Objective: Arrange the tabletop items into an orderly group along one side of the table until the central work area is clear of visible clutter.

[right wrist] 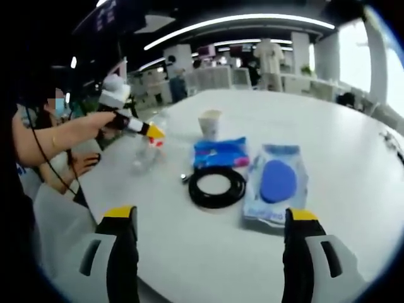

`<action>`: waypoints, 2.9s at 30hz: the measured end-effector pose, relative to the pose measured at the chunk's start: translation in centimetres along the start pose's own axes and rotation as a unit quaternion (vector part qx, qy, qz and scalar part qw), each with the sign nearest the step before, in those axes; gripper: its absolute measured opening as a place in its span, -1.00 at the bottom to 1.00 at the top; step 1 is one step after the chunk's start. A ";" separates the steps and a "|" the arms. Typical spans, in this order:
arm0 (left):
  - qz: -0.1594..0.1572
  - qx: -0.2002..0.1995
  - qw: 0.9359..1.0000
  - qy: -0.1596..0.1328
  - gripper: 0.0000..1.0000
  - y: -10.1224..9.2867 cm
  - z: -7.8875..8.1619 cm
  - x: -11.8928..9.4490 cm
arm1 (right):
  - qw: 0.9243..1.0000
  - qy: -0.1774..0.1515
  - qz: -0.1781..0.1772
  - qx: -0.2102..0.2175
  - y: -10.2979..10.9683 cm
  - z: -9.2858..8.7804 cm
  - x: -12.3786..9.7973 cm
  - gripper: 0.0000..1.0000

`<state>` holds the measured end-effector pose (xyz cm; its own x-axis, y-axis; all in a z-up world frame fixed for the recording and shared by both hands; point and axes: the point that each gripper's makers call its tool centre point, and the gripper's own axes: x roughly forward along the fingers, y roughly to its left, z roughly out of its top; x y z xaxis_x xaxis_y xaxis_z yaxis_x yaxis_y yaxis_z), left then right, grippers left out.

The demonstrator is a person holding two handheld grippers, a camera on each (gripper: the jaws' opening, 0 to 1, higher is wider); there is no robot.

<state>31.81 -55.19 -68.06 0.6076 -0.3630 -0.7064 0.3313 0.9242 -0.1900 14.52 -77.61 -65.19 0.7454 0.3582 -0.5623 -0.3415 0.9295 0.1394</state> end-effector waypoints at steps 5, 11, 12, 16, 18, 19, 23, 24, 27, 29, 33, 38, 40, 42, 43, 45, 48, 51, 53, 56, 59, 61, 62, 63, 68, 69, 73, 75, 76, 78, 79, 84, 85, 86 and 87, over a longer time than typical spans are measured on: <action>0.011 0.002 0.999 -0.033 -0.32 0.4 0.9 -0.7 | 1.000 -0.003 0.000 0.005 0.1 0.1 0.1 0.88; 0.008 0.029 0.996 -0.081 -0.32 0.4 1.7 -1.3 | 1.000 -0.002 0.005 0.006 0.4 0.2 0.2 0.88; 0.016 0.024 0.996 -0.084 -0.32 0.5 1.5 -1.5 | 1.000 -0.003 0.004 0.006 0.4 0.2 0.2 0.88; 0.005 0.038 0.993 -0.111 -0.32 0.4 1.6 -1.6 | 1.000 -0.003 0.005 0.006 0.5 0.2 0.3 0.88; 0.005 0.044 0.993 -0.108 -0.31 0.3 1.5 -1.8 | 1.000 -0.001 0.005 0.005 0.5 0.2 0.3 0.88; 0.004 0.057 0.992 -0.114 -0.31 0.2 1.5 -1.8 | 1.000 -0.001 0.006 0.005 0.6 0.2 0.3 0.88; 0.005 0.077 0.986 -0.147 -0.31 -0.1 1.1 -2.4 | 1.000 -0.002 0.007 0.004 0.7 0.2 0.3 0.87; 0.005 0.079 0.985 -0.153 -0.30 -0.2 0.8 -2.7 | 1.000 -0.003 0.006 0.004 0.7 0.2 0.3 0.87; 0.019 0.064 0.983 -0.171 -0.30 0.1 0.5 -3.2 | 1.000 -0.002 0.003 0.001 0.5 0.2 0.3 0.87; 0.032 0.051 0.982 -0.178 -0.30 0.2 0.2 -3.7 | 1.000 -0.005 0.002 0.001 0.5 0.3 0.2 0.88; 0.052 0.050 0.979 -0.190 -0.29 0.0 -0.3 -4.1 | 1.000 -0.005 0.001 0.000 0.5 0.3 0.2 0.87; 0.077 0.051 0.975 -0.203 -0.29 -0.3 -1.0 -4.6 | 1.000 -0.005 0.005 -0.002 0.8 0.4 0.3 0.87; 0.084 0.042 0.974 -0.206 -0.29 -0.2 -1.2 -4.9 | 1.000 -0.004 0.007 -0.003 0.8 0.4 0.3 0.87; 0.089 0.035 0.973 -0.209 -0.29 -0.1 -1.5 -5.1 | 1.000 -0.004 0.008 -0.005 0.9 0.3 0.3 0.87; 0.092 0.033 0.973 -0.209 -0.29 -0.2 -1.6 -5.2 | 1.000 -0.004 0.008 -0.005 0.9 0.3 0.3 0.87; 0.096 0.042 0.972 -0.211 -0.29 -0.5 -2.0 -5.3 | 1.000 -0.004 0.009 -0.004 0.9 0.3 0.3 0.87; 0.099 0.048 0.971 -0.214 -0.29 -0.6 -2.3 -5.4 | 1.000 -0.004 0.011 -0.006 1.0 0.3 0.3 0.87; 0.100 0.049 0.970 -0.215 -0.29 -0.5 -2.4 -5.5 | 1.000 -0.005 0.012 -0.007 1.1 0.4 0.3 0.87; 0.100 0.047 0.970 -0.216 -0.29 -0.5 -2.4 -5.6 | 1.000 -0.005 0.012 -0.007 1.1 0.4 0.3 0.87; 0.099 0.050 0.970 -0.215 -0.29 -0.5 -2.3 -5.5 | 1.000 -0.007 0.010 -0.008 1.1 0.4 0.2 0.87; 0.102 0.048 0.970 -0.216 -0.29 -0.5 -2.4 -5.5 | 1.000 -0.008 0.009 -0.011 1.0 0.4 0.2 0.87; 0.103 0.051 0.969 -0.217 -0.28 -0.6 -2.3 -5.5 | 1.000 -0.008 0.009 -0.011 0.9 0.4 0.1 0.87; 0.101 0.051 0.969 -0.220 -0.28 -0.6 -2.3 -5.5 | 1.000 -0.008 0.008 -0.012 0.9 0.3 0.1 0.87; 0.099 0.050 0.968 -0.224 -0.27 -0.6 -2.3 -5.5 | 1.000 -0.008 0.008 -0.013 0.9 0.3 0.1 0.87; 0.069 0.065 0.969 -0.229 -0.16 -0.9 -2.1 -5.3 | 1.000 -0.006 0.006 -0.013 0.8 0.2 0.0 0.87; 0.069 0.064 0.968 -0.232 -0.04 -0.8 -2.0 -5.3 | 1.000 -0.005 0.005 -0.014 0.7 0.1 0.0 0.87; 0.026 0.117 0.956 -0.267 0.30 -1.7 -0.8 -5.9 | 1.000 -0.007 0.005 -0.014 0.7 0.2 -0.1 0.87; -0.004 0.142 0.953 -0.268 0.38 -2.0 -0.5 -6.0 | 1.000 -0.008 0.003 -0.013 0.7 0.2 -0.2 0.87; -0.020 0.147 0.951 -0.270 0.43 -2.2 -0.3 -6.1 | 1.000 -0.007 0.003 -0.012 0.6 0.2 -0.2 0.87; -0.046 0.165 0.948 -0.269 0.53 -2.2 0.1 -6.2 | 1.000 -0.006 0.002 -0.013 0.6 0.0 -0.3 0.87; -0.060 0.169 0.947 -0.268 0.54 -2.3 0.2 -6.1 | 1.000 -0.005 0.001 -0.013 0.5 0.0 -0.3 0.87; -0.157 0.183 0.935 -0.260 0.75 -2.8 0.0 -5.8 | 1.000 -0.004 0.001 -0.012 0.4 -0.2 -0.4 0.87; -0.174 0.192 0.930 -0.259 0.80 -3.1 -0.1 -5.9 | 1.000 -0.004 0.000 -0.012 0.4 -0.2 -0.5 0.87; -0.185 0.189 0.929 -0.258 0.83 -3.1 0.0 -5.9 | 1.000 -0.002 0.000 -0.012 0.3 -0.2 -0.5 0.87; -0.194 0.197 0.924 -0.264 0.89 -3.1 0.1 -6.0 | 1.000 -0.002 -0.001 -0.012 0.3 -0.2 -0.5 0.87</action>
<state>27.27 -55.88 -63.18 0.6206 -0.7618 -0.1857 0.7724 0.6348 -0.0231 13.89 -77.55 -65.06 0.7482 0.3574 -0.5590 -0.3544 0.9275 0.1186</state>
